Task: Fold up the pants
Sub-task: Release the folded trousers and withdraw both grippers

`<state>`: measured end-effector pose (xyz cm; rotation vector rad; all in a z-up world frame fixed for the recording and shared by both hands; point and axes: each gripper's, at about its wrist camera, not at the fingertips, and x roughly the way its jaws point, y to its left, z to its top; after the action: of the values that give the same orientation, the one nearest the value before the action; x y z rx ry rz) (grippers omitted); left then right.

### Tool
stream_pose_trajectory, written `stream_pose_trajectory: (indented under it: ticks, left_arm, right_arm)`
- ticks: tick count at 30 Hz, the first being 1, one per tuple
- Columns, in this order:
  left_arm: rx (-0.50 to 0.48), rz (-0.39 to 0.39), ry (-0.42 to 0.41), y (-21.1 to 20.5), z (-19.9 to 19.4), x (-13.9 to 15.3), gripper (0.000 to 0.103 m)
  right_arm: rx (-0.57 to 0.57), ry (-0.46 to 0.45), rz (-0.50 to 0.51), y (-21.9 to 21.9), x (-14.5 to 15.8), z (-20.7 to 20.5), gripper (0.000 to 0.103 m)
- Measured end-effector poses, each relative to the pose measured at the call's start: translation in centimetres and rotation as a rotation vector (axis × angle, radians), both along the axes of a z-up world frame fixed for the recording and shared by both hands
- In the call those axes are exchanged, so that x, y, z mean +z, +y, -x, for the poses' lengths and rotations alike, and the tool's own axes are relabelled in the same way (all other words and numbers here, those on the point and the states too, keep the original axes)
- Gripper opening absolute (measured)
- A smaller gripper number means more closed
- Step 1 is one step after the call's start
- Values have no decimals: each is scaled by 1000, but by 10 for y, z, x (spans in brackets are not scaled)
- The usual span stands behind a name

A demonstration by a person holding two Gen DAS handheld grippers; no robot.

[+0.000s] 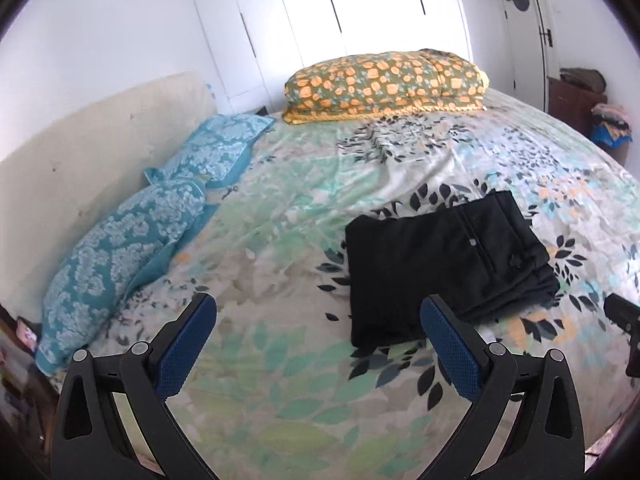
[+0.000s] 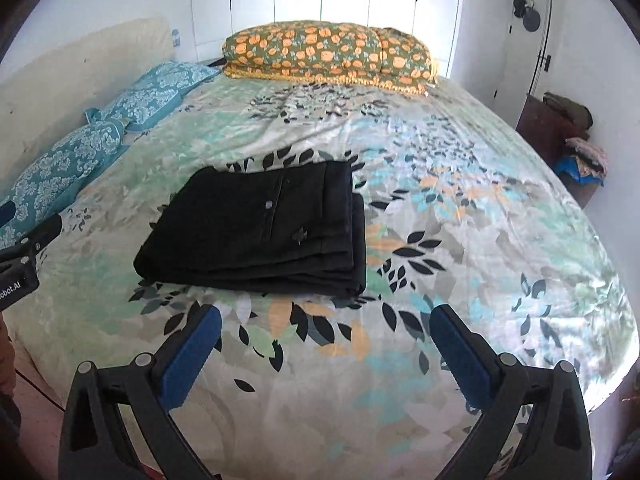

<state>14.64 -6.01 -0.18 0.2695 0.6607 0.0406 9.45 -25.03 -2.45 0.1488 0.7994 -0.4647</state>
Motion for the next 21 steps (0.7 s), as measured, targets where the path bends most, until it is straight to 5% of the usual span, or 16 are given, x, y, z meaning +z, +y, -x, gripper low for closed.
stream_pose_trajectory:
  ticks: [7, 21]
  left_arm:
    - [-68, 192, 177, -8, 33, -17, 102]
    - [-46, 189, 199, -6, 46, -25, 102]
  right_arm:
    - [-63, 3, 42, 19, 5, 21, 103]
    - [-46, 17, 54, 29, -2, 27, 103]
